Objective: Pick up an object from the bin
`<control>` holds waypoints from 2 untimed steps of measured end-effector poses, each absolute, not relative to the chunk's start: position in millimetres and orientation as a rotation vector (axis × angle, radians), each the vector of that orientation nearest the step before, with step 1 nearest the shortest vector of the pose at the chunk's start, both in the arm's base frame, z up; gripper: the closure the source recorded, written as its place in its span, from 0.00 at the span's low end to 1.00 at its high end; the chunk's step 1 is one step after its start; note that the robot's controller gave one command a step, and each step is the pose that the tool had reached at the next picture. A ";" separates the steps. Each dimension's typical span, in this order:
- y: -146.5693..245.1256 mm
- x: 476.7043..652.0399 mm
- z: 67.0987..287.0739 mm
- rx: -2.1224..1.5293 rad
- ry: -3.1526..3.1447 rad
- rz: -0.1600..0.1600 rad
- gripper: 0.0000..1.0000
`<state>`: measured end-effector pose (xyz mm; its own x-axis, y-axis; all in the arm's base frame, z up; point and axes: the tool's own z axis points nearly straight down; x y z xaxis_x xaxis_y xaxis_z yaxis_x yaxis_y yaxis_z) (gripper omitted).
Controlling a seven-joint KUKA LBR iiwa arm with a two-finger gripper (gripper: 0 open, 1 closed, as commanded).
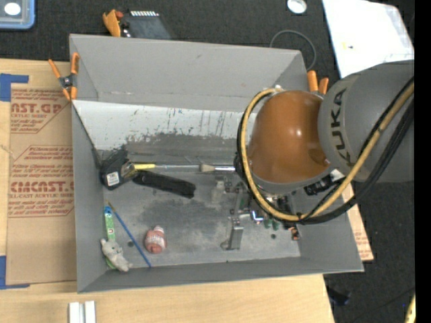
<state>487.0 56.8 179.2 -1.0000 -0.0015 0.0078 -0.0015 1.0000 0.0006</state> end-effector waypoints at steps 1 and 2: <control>56.4 488.8 183.3 0.001 -3.142 -0.002 0.00; 97.8 550.5 101.4 0.090 -3.147 -0.003 0.00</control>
Offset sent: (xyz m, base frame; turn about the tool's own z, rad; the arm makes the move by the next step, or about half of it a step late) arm 0.0806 0.0540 -0.1092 -0.0742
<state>550.5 97.8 101.4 -0.9983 -0.0573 -0.0069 -0.0573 0.9984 0.0019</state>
